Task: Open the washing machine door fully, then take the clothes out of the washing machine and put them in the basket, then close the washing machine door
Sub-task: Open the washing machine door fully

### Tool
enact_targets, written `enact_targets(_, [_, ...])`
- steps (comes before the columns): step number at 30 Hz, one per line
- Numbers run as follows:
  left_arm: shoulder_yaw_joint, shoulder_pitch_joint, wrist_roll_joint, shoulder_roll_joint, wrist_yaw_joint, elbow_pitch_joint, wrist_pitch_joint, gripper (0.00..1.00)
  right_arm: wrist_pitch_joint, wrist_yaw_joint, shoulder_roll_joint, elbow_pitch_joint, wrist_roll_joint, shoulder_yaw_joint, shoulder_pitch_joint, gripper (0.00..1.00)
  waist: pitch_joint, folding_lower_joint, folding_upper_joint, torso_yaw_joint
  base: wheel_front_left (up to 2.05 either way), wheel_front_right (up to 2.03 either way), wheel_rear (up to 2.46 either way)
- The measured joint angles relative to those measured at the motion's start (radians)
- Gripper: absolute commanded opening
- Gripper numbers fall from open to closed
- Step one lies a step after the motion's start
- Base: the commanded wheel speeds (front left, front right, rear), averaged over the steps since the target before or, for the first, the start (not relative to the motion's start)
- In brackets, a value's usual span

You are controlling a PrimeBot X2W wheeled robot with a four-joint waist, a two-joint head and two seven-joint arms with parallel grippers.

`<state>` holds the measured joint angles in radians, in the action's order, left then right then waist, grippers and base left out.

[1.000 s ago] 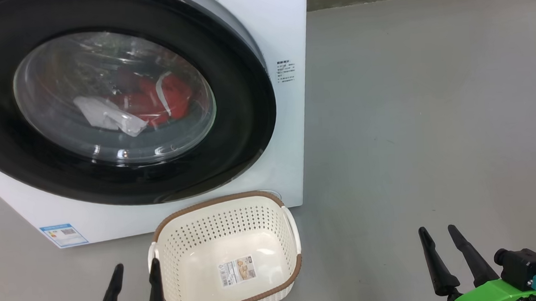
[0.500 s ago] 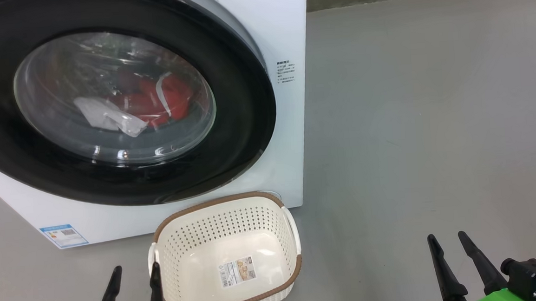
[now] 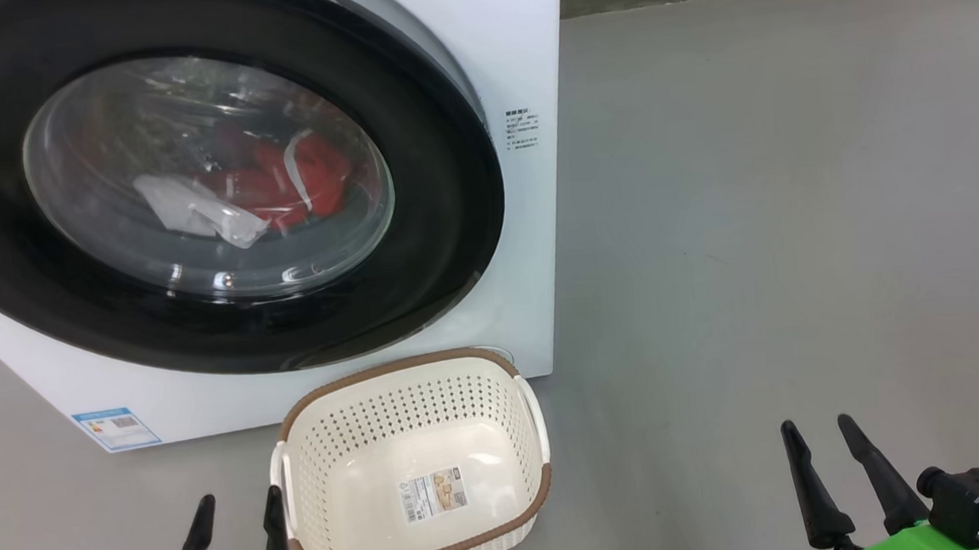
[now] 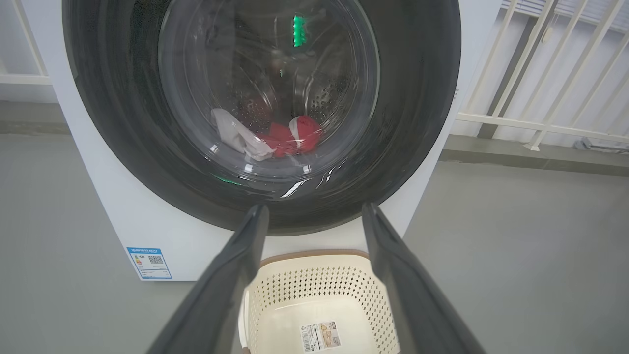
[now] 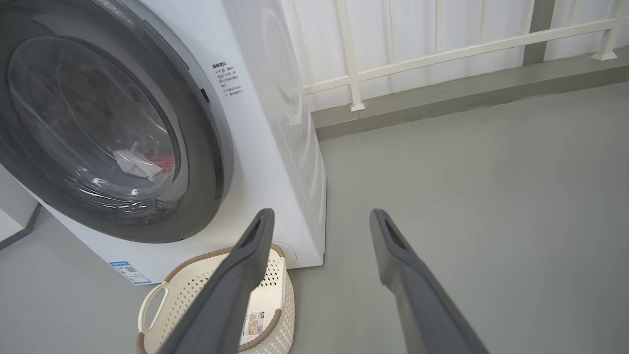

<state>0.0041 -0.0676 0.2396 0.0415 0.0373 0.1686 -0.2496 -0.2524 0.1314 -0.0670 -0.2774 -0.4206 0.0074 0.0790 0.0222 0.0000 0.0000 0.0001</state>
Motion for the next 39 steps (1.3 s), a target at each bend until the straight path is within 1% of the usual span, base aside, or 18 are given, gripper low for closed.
enact_targets(1, [0.0,0.0,0.0,0.0,0.002,0.0,0.0,1.0,0.0,0.0,0.001,0.011,-0.001,0.0,0.0,1.0,0.0,0.0,0.0,0.001,0.0,0.0,0.0])
enact_targets(2, [0.0,0.0,0.001,0.0,0.005,0.001,0.0,1.0,0.0,0.0,0.002,0.022,-0.005,0.002,0.0,0.44,0.0,0.0,0.0,0.002,0.0,0.0,0.0])
enact_targets(3, [0.0,0.0,0.002,0.0,0.006,0.001,0.0,1.0,0.0,0.0,0.003,0.032,-0.011,0.005,0.0,0.0,0.001,0.0,0.0,0.004,0.0,0.0,0.0])
enact_targets(7, [-0.002,0.001,0.01,0.0,0.007,-0.005,0.0,1.0,0.0,0.0,0.004,0.053,-0.021,0.016,-0.004,0.0,0.007,0.0,0.0,0.011,0.0,0.0,0.0])
enact_targets(10, [-0.009,0.003,0.021,0.0,0.007,-0.016,0.0,1.0,0.0,0.0,0.005,0.066,-0.057,0.039,-0.043,0.0,0.017,0.0,0.0,0.02,0.0,0.0,0.0])
enact_targets(11, [-0.013,0.005,0.026,0.0,0.007,-0.018,0.0,1.0,0.0,0.0,0.006,0.07,-0.07,0.045,-0.068,0.0,0.021,0.0,0.0,0.023,0.0,0.0,0.0])
enact_targets(12, [-0.026,0.007,0.028,0.001,0.007,-0.024,0.0,1.0,0.0,0.0,0.005,0.08,-0.091,0.052,-0.126,0.0,0.03,0.0,0.0,0.03,0.0,0.0,0.0])
enact_targets(18, [-0.064,0.042,0.046,0.001,0.007,-0.032,0.0,1.0,-0.003,0.0,-0.005,0.08,-0.2,0.074,-0.302,0.0,0.066,0.0,0.0,0.062,0.0,0.0,0.0])
enact_targets(20, [-0.074,0.06,0.054,0.001,0.007,-0.037,0.0,1.0,-0.003,0.0,-0.017,0.073,-0.219,0.075,-0.365,0.0,0.083,0.0,0.0,0.076,0.0,0.0,0.0])
enact_targets(21, [-0.074,0.06,0.054,0.001,0.007,-0.037,0.0,1.0,-0.003,0.0,-0.017,0.073,-0.219,0.075,-0.365,0.0,0.083,0.0,0.0,0.076,0.0,0.0,0.0])
enact_targets(24, [-0.086,0.089,0.074,0.001,0.007,-0.039,0.0,1.0,-0.003,0.0,-0.041,0.051,-0.27,0.089,-0.461,0.0,0.111,0.0,0.0,0.099,0.0,0.0,0.0])
enact_targets(27, [-0.107,0.111,0.089,0.0,0.007,-0.039,0.0,1.0,-0.003,0.0,-0.072,0.026,-0.295,0.114,-0.54,0.0,0.141,0.0,0.0,0.126,0.0,0.0,0.0])
enact_targets(31, [-0.128,0.141,0.104,0.0,0.006,-0.039,0.0,1.0,-0.003,0.0,-0.125,-0.001,-0.351,0.168,-0.632,0.0,0.183,0.0,0.0,0.162,0.0,0.0,0.0])
enact_targets(34, [-0.141,0.162,0.115,0.0,0.003,-0.04,0.0,1.0,-0.003,0.0,-0.157,-0.023,-0.44,0.219,-0.691,0.0,0.213,0.0,0.0,0.189,0.0,0.0,0.0])
enact_targets(39, [-0.164,0.183,0.133,-0.001,-0.002,-0.035,0.0,1.0,-0.003,0.0,-0.23,-0.05,-0.636,0.312,-0.771,0.0,0.257,0.0,0.0,0.233,0.0,0.0,0.0])
